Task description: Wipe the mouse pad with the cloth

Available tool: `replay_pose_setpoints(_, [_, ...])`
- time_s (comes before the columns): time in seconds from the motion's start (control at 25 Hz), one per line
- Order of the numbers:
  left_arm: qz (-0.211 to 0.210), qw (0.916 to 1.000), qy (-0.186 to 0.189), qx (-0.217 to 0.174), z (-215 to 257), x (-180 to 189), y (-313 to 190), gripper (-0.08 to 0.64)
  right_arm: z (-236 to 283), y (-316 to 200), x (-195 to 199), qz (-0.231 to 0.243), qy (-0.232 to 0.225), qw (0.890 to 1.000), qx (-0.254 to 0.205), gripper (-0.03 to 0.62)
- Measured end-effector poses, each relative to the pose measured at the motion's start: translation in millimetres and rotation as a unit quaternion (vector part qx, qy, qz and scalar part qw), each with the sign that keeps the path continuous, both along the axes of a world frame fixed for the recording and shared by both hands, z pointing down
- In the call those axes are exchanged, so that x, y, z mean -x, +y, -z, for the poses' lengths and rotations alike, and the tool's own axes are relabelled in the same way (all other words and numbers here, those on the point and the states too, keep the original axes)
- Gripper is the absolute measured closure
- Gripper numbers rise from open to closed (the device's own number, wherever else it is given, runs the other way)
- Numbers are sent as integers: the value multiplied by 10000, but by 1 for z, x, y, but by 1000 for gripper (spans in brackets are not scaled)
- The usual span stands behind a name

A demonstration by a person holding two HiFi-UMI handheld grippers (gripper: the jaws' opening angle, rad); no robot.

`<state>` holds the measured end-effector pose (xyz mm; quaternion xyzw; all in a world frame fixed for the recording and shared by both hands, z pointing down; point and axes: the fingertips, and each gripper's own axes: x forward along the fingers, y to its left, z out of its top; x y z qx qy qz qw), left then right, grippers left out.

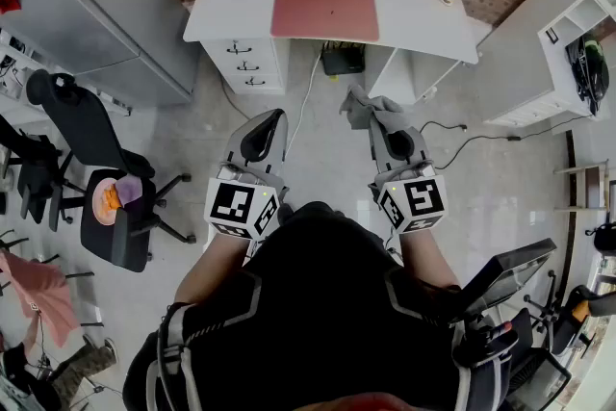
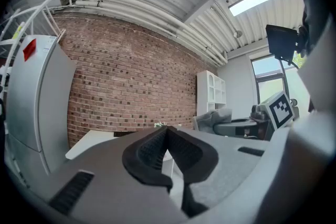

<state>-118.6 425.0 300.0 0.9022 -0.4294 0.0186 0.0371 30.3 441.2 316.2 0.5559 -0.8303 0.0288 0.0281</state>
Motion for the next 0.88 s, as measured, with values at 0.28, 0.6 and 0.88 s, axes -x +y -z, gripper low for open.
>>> replay_pose_setpoints(0.28, [-104,9999,-49,95,-8,-9,10,560,4,2,-3,-49,-6,10000,-18,565])
replay_pose_setpoints(0.6, [-248,9996,-71,99,-2,-17,15,560,13,0,-8,-129,-297,9993,-207,563])
replay_pose_setpoints(0.88, [-100,9996,107,256,-1,-1,9,560,18,-5,7,17,-345,9993,-150,563])
